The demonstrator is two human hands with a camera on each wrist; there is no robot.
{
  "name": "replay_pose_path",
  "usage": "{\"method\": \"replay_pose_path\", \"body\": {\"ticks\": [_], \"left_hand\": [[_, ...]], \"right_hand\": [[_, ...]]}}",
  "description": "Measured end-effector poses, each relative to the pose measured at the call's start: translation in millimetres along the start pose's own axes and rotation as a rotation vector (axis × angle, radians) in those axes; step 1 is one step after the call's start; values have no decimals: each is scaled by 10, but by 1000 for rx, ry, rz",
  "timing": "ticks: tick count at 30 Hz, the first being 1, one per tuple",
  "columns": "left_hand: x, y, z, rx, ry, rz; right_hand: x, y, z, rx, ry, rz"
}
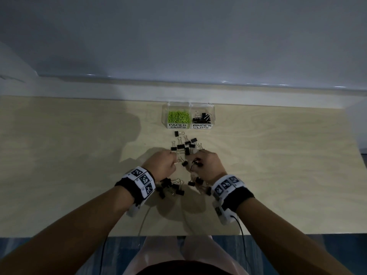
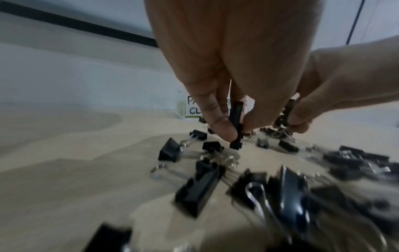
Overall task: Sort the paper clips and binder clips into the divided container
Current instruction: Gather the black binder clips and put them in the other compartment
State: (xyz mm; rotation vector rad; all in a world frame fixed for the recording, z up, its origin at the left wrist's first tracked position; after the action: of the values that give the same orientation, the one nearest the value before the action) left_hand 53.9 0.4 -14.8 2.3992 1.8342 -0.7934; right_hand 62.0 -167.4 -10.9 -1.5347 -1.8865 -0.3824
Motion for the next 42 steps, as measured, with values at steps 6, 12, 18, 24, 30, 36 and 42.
{"method": "replay_pose_path", "body": {"ticks": [6, 12, 18, 24, 30, 36, 42], "left_hand": [[-129, 443, -456, -176, -331, -81], [-427, 1138, -904, -317, -286, -76], [-382, 1237, -931, -277, -300, -44], [311, 536, -843, -329, -378, -52], [746, -123, -298, 9, -194, -166], [627, -245, -74, -59, -75, -87], [645, -304, -77, -83, -175, -151]], "right_hand": [[-198, 222, -582, -190, 265, 254], [-35, 952, -934, -360, 177, 131], [48, 1167, -737, -189, -110, 52], [172, 753, -337, -126, -164, -144], [362, 681, 225, 42, -311, -87], [451, 718, 436, 73, -407, 4], [483, 744, 388, 127, -340, 75]]}}
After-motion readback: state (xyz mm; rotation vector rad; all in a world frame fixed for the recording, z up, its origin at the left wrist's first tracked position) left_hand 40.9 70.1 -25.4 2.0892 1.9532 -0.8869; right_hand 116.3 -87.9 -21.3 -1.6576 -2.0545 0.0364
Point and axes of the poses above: each hand's wrist, its own y-axis towards the middle knuckle, its own z-axis out of the palm, x = y × z, the point moved 3 cm from there along y, towards the middle knuckle, and after that the axes turned 7 degrees about -x, right-handed, at the moved point
